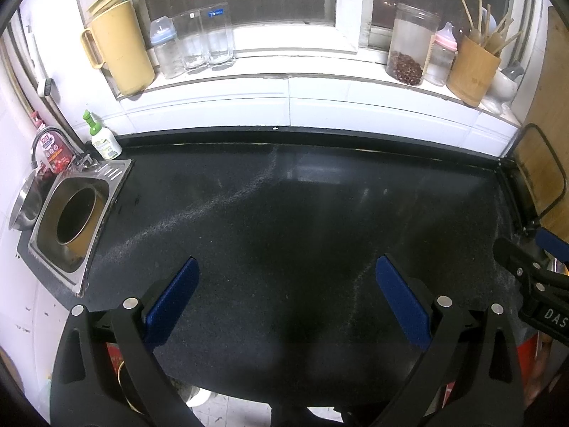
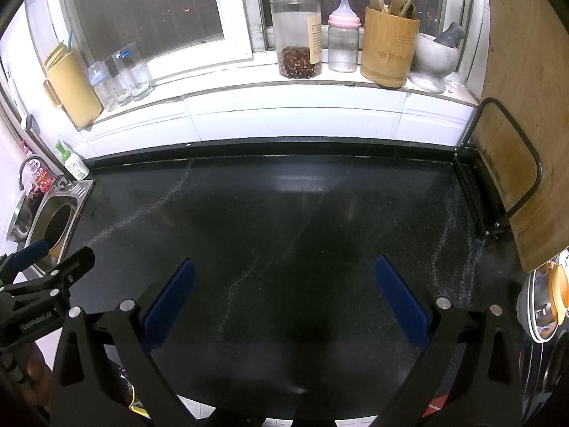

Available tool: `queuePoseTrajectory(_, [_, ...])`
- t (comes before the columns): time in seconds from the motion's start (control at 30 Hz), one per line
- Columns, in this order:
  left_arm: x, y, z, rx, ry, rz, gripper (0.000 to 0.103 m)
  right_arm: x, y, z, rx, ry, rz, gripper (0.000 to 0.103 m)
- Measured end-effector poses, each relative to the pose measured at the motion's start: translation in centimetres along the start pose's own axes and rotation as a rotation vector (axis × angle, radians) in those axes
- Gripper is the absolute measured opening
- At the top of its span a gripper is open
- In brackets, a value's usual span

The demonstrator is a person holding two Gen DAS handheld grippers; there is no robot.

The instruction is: Collect trash

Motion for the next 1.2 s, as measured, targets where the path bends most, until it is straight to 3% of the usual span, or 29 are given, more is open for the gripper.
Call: queuePoseTrajectory(1.2, [-0.26, 0.62, -0.10, -0.028, -0.008, 0.004, 0.097, 0.60, -0.27, 0.14, 0.000, 0.001, -0.017, 0.097])
Point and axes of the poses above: each gripper's, at about its wrist camera, not at the fingertips, and z roughly the way its jaws point, y to its right, x to its top, the point moved 8 cm from there along z, roughly the way its jaws point, and after that the axes turned 15 degrees about -z, right-handed, at the moved point
